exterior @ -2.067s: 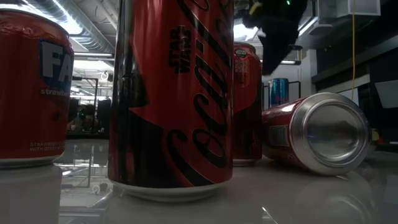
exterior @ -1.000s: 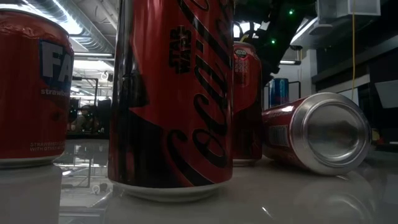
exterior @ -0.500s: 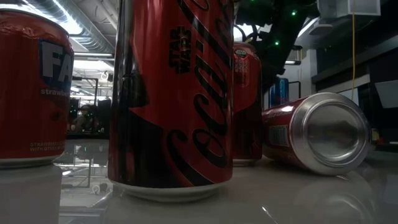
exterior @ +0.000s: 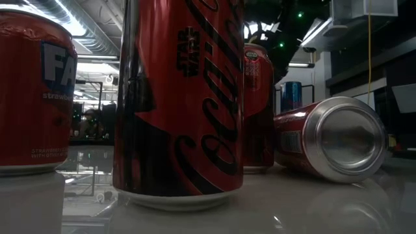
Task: Place canned beverage on shelf
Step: Put the red silver soda can on the shelf
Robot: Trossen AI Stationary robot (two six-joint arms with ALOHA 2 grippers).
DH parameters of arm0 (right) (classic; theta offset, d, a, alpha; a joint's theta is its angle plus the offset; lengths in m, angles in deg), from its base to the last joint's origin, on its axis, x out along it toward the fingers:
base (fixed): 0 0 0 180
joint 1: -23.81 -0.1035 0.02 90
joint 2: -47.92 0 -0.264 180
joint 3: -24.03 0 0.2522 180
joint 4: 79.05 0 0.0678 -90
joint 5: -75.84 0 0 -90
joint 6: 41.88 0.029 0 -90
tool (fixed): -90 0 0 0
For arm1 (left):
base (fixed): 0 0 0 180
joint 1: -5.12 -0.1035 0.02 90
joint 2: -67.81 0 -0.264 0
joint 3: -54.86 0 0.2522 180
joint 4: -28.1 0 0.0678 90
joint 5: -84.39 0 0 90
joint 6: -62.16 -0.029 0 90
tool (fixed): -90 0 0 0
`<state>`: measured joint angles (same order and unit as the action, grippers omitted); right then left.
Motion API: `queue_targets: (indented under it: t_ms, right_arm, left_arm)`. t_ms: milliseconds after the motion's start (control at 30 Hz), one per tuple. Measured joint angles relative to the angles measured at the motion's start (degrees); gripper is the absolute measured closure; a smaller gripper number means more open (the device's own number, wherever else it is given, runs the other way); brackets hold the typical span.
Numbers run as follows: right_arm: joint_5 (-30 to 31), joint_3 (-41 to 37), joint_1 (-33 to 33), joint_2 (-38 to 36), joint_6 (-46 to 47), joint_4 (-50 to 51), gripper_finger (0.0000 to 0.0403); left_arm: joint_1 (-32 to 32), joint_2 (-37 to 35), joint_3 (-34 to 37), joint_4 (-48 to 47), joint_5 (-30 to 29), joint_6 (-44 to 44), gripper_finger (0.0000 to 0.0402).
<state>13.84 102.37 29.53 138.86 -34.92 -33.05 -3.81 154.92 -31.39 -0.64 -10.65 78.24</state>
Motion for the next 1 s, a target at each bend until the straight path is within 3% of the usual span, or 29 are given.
queue_targets:
  t_ms: [700,1000]
  right_arm:
    - [-0.6,0.0,2.2,0.0,0.3,0.8,0.0143]
    - [-0.6,0.0,2.2,0.1,0.0,-3.3,0.0143]
  left_arm:
    - [0.0,0.0,0.0,0.0,0.0,0.0,0.0048]
    - [0.0,0.0,0.0,0.0,0.0,0.0,0.0048]
